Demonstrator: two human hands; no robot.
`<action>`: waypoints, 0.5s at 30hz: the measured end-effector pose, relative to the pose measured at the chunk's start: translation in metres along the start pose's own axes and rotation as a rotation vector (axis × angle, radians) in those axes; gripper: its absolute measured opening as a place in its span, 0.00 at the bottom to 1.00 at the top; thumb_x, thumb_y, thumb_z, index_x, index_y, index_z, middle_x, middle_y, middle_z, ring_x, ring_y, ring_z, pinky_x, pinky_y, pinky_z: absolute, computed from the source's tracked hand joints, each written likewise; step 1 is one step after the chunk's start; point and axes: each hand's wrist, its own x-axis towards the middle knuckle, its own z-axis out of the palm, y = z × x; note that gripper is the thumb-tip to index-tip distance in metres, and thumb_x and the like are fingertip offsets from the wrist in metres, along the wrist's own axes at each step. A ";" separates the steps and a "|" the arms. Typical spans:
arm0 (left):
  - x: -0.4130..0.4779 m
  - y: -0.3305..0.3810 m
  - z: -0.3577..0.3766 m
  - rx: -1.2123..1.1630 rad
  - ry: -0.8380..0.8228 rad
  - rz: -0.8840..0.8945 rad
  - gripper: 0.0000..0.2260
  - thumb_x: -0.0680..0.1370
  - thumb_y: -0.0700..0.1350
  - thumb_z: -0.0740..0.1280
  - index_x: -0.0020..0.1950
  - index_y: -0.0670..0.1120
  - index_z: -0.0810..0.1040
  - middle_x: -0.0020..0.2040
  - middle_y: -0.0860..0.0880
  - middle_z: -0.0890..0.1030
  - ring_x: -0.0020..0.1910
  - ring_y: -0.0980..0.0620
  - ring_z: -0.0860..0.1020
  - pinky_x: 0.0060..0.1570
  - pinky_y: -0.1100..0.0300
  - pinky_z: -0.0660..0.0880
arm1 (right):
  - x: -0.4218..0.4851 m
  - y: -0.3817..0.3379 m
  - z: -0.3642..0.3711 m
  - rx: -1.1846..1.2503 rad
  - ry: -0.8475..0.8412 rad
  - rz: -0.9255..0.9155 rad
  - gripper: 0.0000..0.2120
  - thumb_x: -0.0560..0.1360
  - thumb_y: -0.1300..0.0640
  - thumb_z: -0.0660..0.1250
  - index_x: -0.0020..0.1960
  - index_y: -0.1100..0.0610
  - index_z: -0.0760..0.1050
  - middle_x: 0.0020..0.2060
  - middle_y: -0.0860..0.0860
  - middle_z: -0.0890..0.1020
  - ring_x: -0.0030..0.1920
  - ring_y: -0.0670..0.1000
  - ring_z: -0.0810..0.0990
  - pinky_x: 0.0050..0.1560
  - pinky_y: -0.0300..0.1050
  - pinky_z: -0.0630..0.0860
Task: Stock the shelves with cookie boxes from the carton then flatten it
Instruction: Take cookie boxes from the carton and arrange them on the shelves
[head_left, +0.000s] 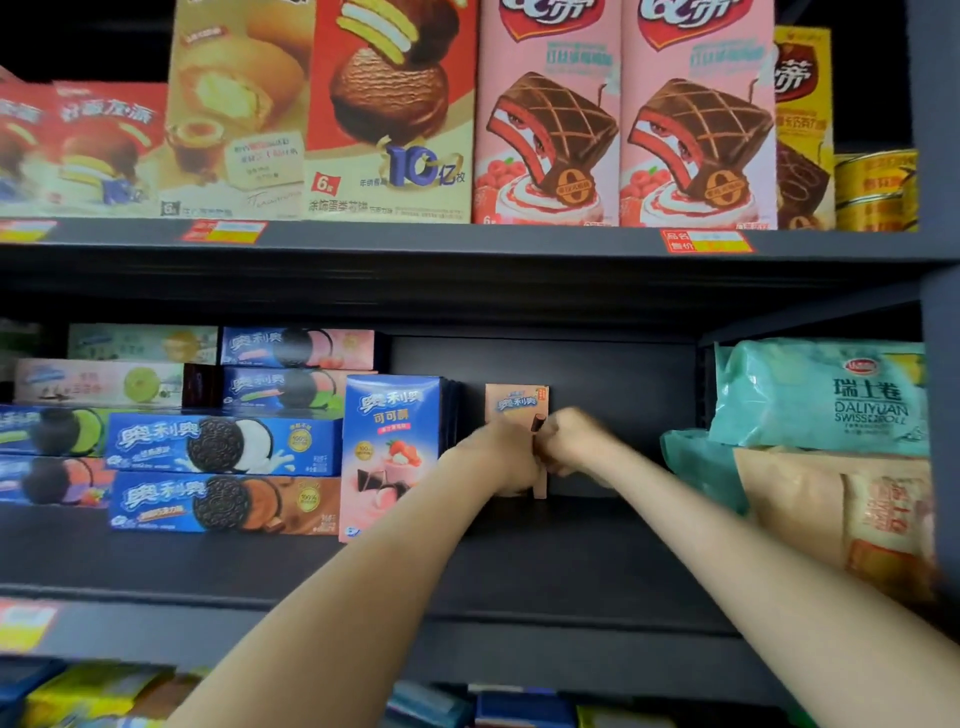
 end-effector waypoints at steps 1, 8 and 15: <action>-0.016 0.002 -0.008 -0.056 0.067 0.014 0.15 0.77 0.45 0.61 0.62 0.43 0.74 0.57 0.44 0.78 0.57 0.44 0.77 0.51 0.56 0.72 | -0.014 -0.006 -0.002 0.004 0.055 -0.034 0.12 0.78 0.61 0.58 0.54 0.60 0.79 0.50 0.57 0.82 0.48 0.57 0.81 0.51 0.50 0.80; -0.155 -0.007 -0.037 -0.466 0.471 0.064 0.09 0.77 0.42 0.61 0.55 0.45 0.75 0.50 0.47 0.81 0.51 0.47 0.78 0.45 0.57 0.71 | -0.150 -0.050 0.003 0.279 0.171 -0.187 0.11 0.73 0.65 0.60 0.41 0.54 0.79 0.31 0.50 0.80 0.27 0.43 0.76 0.35 0.39 0.73; -0.272 -0.066 -0.004 -0.557 0.545 -0.062 0.03 0.75 0.41 0.65 0.48 0.46 0.77 0.38 0.51 0.79 0.42 0.49 0.78 0.42 0.60 0.69 | -0.255 -0.076 0.071 0.190 0.061 -0.398 0.08 0.72 0.64 0.65 0.41 0.51 0.76 0.32 0.42 0.77 0.34 0.42 0.76 0.37 0.33 0.70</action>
